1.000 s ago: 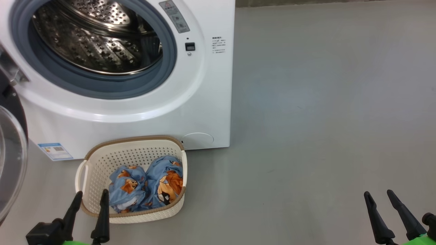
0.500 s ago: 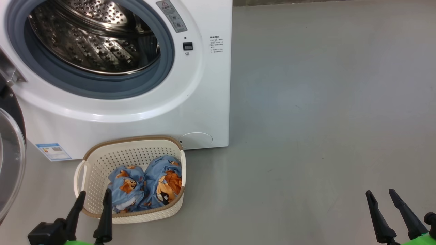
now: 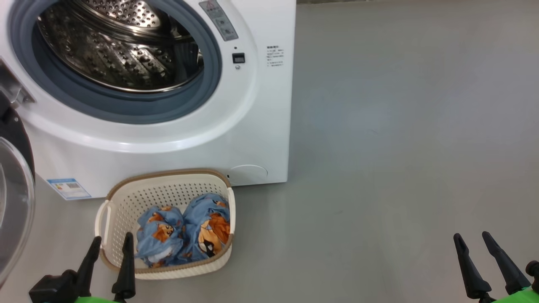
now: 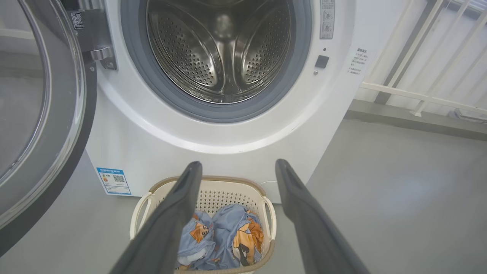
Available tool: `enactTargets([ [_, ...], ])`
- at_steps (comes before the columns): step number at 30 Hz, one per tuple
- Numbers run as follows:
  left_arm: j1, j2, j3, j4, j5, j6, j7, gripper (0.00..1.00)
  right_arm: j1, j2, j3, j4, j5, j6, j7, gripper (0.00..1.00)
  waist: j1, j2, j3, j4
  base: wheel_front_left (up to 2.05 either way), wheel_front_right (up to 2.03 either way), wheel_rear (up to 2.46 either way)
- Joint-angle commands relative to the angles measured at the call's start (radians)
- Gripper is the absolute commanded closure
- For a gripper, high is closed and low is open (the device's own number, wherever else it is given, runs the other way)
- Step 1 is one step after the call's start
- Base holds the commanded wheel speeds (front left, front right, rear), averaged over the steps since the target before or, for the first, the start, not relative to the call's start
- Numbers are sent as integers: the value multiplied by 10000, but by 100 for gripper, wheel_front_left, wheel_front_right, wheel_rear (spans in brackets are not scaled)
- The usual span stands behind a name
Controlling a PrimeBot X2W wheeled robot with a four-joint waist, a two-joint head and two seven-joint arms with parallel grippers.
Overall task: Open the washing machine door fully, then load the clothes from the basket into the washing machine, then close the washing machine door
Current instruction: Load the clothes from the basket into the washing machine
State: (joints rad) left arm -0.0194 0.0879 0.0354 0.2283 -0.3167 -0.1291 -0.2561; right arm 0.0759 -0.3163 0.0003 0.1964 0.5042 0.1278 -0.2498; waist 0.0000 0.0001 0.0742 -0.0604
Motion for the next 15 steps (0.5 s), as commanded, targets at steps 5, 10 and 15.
enactTargets([
  [5, -336, 316, 220, -271, -95, -15, -57, 0, -317, -218, 205, -270, 0, 29, -120, 0, 0, -1, 75, 2, 98, -202, 104],
  [10, -395, 348, 141, -249, -22, -15, -57, 0, -373, -212, 222, -286, 15, 29, -120, 0, 0, -1, 160, -13, 110, -196, 85],
  [15, -505, 332, 75, 99, 198, -15, -57, 0, -404, -207, 227, -291, 25, 29, -120, 0, 0, -1, 229, -28, 99, -122, 23],
])
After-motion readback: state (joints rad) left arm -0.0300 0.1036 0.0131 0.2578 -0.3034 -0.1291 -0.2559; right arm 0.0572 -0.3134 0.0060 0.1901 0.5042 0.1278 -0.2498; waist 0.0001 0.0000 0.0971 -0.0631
